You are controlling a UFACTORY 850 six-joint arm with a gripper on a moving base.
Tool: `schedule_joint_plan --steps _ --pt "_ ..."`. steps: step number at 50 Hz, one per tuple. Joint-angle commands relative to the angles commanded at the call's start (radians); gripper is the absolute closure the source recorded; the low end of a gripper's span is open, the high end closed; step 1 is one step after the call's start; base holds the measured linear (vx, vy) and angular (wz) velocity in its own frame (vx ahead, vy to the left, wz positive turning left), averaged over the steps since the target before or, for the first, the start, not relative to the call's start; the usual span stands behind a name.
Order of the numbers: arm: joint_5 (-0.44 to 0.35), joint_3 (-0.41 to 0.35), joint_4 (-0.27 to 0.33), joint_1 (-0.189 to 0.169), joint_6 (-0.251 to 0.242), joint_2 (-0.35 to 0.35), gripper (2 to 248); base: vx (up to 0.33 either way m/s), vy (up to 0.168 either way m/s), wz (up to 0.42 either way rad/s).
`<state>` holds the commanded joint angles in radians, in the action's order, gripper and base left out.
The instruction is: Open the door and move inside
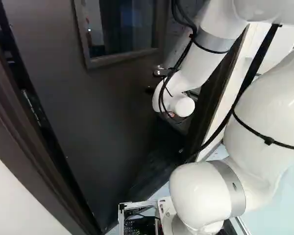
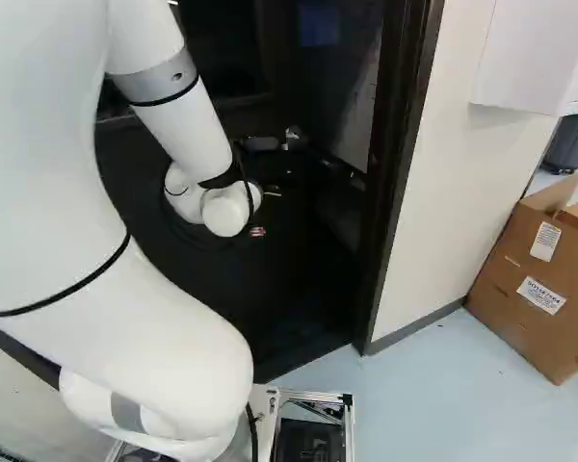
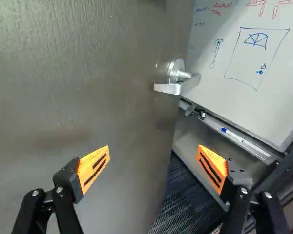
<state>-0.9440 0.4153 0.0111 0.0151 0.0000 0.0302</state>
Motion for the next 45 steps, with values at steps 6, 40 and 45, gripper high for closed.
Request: schedule_joint_plan --steps 6,40,45 --pt "0.0 0.016 -0.011 0.018 0.0 -0.016 3 0.0 0.0 0.0" --pt "0.0 0.11 -0.017 0.11 0.0 -0.107 3 -0.001 -0.002 0.0" --pt "0.0 0.123 -0.017 0.122 0.0 -0.12 3 0.0 0.0 0.0"
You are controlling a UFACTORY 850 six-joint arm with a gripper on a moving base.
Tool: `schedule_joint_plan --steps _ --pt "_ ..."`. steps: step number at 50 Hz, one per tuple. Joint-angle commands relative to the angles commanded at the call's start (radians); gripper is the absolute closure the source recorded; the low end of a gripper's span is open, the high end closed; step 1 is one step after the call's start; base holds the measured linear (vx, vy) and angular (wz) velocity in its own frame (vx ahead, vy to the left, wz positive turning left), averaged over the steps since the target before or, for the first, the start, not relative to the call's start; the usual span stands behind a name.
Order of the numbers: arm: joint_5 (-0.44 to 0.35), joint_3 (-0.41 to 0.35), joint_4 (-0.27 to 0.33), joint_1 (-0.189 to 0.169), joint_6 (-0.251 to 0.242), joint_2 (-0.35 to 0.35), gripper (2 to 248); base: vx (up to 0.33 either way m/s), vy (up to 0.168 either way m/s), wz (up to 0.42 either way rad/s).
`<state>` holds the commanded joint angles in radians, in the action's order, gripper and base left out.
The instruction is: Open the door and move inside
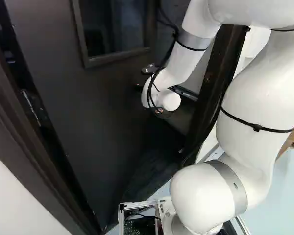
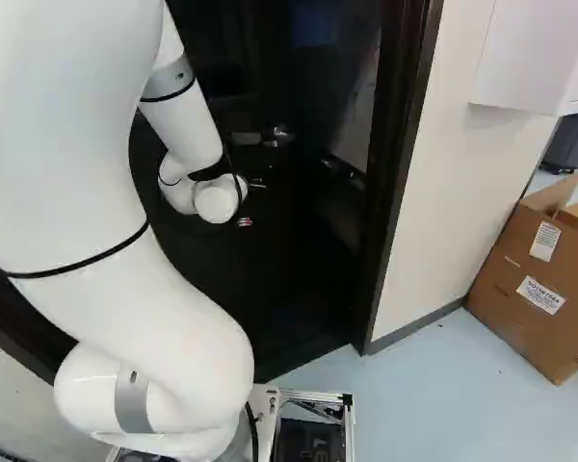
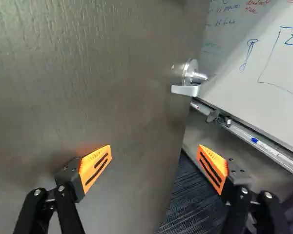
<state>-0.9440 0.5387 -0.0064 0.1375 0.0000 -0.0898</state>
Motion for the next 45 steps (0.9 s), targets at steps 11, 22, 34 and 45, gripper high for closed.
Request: schedule_joint_plan --steps 11,22,34,45 --pt "0.0 0.032 0.0 0.027 0.0 -0.029 3 0.0 0.0 0.0" --pt "0.0 0.065 0.0 0.053 0.0 -0.06 3 0.0 0.0 0.0" --pt "0.0 0.102 0.0 0.08 0.0 -0.093 3 0.0 0.0 0.0" --pt "0.0 0.127 0.018 0.105 0.0 -0.115 3 0.0 0.0 0.0"
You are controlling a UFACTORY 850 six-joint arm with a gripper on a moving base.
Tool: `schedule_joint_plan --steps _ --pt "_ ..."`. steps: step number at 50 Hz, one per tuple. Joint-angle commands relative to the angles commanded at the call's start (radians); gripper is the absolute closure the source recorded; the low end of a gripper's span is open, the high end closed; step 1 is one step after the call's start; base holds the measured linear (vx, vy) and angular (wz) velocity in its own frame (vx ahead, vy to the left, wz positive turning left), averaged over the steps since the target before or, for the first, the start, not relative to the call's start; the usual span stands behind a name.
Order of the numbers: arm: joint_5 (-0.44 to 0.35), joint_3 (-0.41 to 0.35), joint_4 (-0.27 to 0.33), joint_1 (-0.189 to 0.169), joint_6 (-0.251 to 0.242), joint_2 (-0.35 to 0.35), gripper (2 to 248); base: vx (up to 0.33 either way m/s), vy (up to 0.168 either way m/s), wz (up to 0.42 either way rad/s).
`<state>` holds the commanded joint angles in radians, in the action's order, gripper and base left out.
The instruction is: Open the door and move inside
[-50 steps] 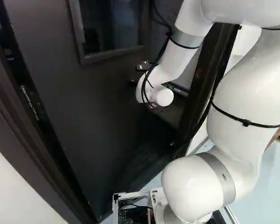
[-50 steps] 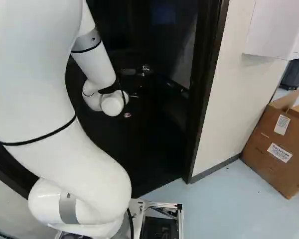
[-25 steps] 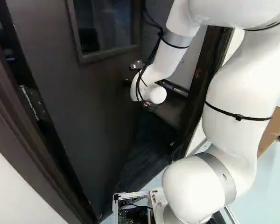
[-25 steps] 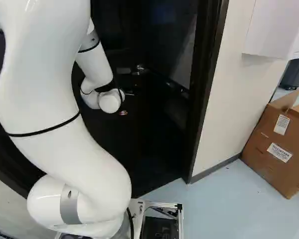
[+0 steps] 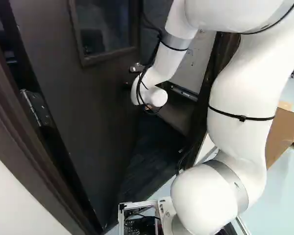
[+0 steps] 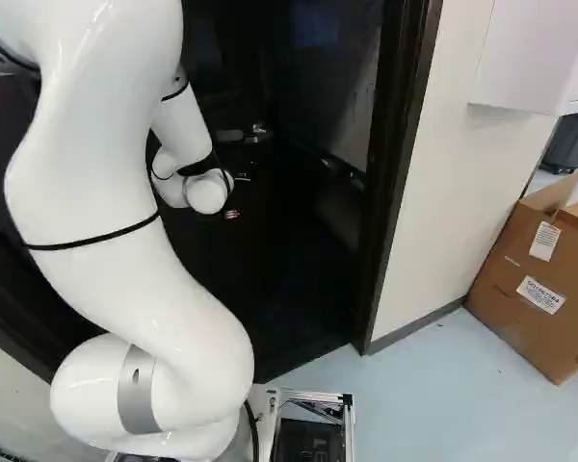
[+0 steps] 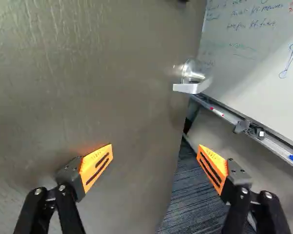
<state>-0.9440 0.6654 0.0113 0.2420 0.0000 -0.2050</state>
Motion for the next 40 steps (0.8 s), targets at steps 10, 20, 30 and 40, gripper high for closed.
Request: schedule_joint_plan --steps 10,20,30,40 --pt "0.0 0.017 0.03 0.023 0.0 -0.014 3 0.0 0.0 0.0" --pt "0.0 0.034 0.062 0.046 0.0 -0.03 3 0.0 0.0 0.0" --pt "0.0 0.052 0.093 0.068 0.0 -0.046 3 0.0 0.0 0.0" --pt "0.0 0.073 0.125 0.09 0.0 -0.063 3 0.0 0.0 0.0"
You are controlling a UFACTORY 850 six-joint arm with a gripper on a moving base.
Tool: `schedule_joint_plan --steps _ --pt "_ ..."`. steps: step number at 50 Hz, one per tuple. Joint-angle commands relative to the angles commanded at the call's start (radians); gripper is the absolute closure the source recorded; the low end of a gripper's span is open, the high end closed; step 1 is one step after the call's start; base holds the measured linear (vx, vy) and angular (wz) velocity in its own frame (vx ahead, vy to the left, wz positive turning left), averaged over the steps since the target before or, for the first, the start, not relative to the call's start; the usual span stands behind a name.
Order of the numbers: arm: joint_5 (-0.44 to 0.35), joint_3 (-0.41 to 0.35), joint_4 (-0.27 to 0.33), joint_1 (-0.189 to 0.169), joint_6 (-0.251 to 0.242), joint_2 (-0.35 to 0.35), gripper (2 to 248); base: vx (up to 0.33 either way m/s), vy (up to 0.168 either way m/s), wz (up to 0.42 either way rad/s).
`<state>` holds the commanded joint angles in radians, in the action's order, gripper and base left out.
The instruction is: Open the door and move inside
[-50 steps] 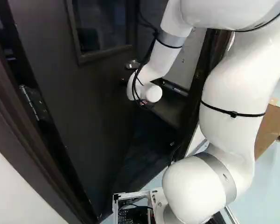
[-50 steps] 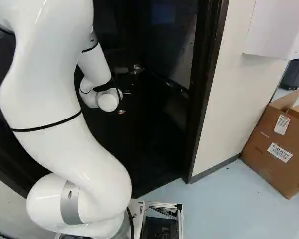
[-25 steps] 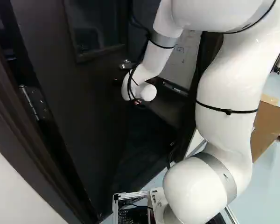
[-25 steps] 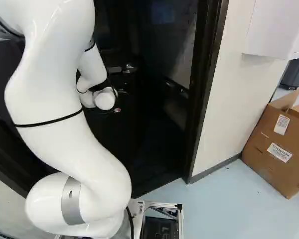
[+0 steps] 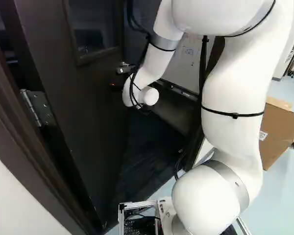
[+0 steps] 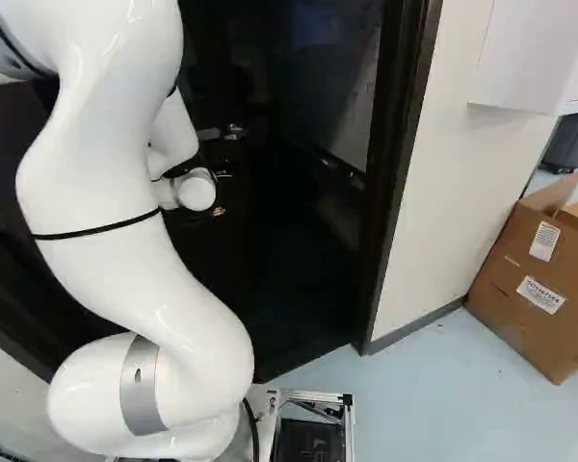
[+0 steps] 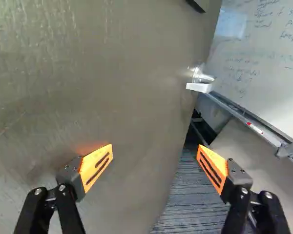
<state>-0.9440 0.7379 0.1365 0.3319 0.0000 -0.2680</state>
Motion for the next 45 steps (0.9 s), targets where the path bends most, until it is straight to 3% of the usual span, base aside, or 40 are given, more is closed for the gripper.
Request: schedule_joint_plan --steps 45 --pt "0.0 0.099 0.123 0.101 0.0 -0.083 3 0.0 0.0 0.0"
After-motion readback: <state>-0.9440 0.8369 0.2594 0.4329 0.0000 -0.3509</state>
